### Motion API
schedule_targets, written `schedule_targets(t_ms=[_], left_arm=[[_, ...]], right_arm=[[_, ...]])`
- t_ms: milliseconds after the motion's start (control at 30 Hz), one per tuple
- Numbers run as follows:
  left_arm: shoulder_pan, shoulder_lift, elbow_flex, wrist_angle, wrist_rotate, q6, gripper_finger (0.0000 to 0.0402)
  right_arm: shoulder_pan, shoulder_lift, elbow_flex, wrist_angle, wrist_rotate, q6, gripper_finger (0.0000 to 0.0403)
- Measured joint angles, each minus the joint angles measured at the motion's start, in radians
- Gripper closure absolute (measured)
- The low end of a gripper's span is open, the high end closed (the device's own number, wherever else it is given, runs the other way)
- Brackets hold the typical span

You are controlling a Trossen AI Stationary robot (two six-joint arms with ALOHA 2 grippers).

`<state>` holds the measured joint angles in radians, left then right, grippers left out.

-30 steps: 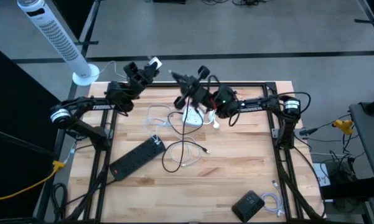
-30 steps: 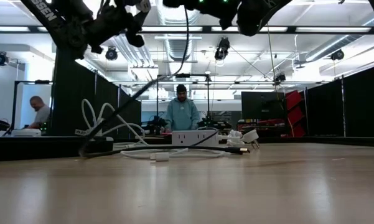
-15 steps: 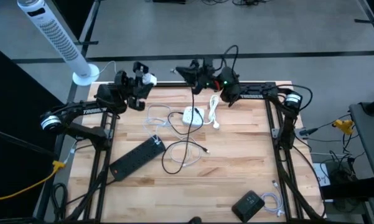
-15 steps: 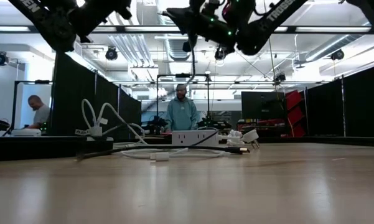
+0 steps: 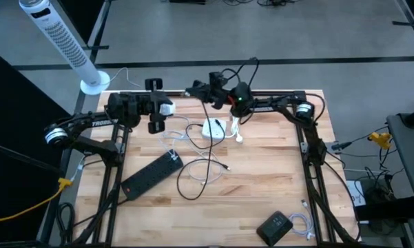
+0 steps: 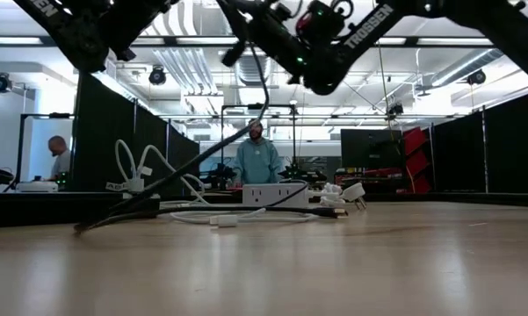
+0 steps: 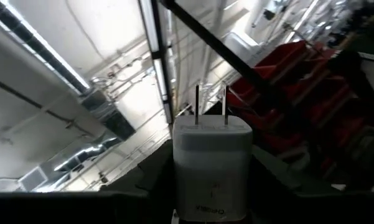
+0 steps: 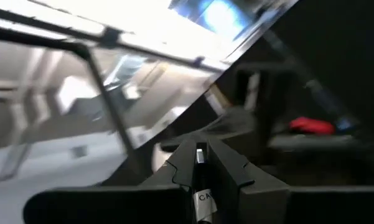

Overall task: Insert USB
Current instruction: Insert the black charger cable into the white charger adapter

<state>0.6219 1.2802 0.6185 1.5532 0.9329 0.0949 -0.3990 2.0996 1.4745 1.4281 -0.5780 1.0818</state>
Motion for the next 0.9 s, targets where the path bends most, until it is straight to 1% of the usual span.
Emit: schedule_targets(t_ms=[67, 167, 333, 500, 567, 700, 767, 833, 867, 900], left_arm=[[0.000, -0.001, 0.005, 0.000, 0.039, 0.002, 0.0258], [0.001, -0.012, 0.012, 0.005, 0.082, 0.002, 0.0258], [0.002, -0.037, 0.013, 0.006, 0.082, 0.002, 0.0258], [0.002, -0.076, 0.002, -0.005, 0.083, -0.025, 0.0258], [0.002, -0.091, -0.006, -0.008, 0.095, -0.029, 0.0258], [0.000, -0.111, -0.017, -0.006, 0.187, 0.041, 0.0258], [0.000, -0.114, -0.021, -0.007, 0.217, 0.056, 0.0258], [0.000, -0.115, -0.024, -0.007, 0.216, 0.058, 0.0258], [0.000, -0.115, -0.024, -0.007, 0.196, 0.060, 0.0258], [-0.001, -0.113, -0.024, -0.006, 0.154, 0.064, 0.0258]], right_arm=[[0.021, 0.037, 0.068, 0.004, -0.050, 0.039, 0.0389], [0.046, 0.089, 0.159, 0.006, -0.092, 0.075, 0.0389], [0.059, 0.162, 0.257, 0.009, -0.157, 0.116, 0.0389], [0.051, 0.188, 0.278, 0.145, -0.186, 0.184, 0.0389], [0.046, 0.188, 0.279, 0.143, -0.185, 0.188, 0.0389], [0.050, 0.188, 0.286, 0.138, -0.187, 0.178, 0.0389], [0.060, 0.188, 0.291, 0.140, -0.190, 0.162, 0.0389], [0.067, 0.188, 0.298, 0.135, -0.197, 0.147, 0.0389], [0.069, 0.188, 0.301, 0.127, -0.198, 0.127, 0.0389], [0.072, 0.188, 0.303, 0.117, -0.199, 0.102, 0.0389]])
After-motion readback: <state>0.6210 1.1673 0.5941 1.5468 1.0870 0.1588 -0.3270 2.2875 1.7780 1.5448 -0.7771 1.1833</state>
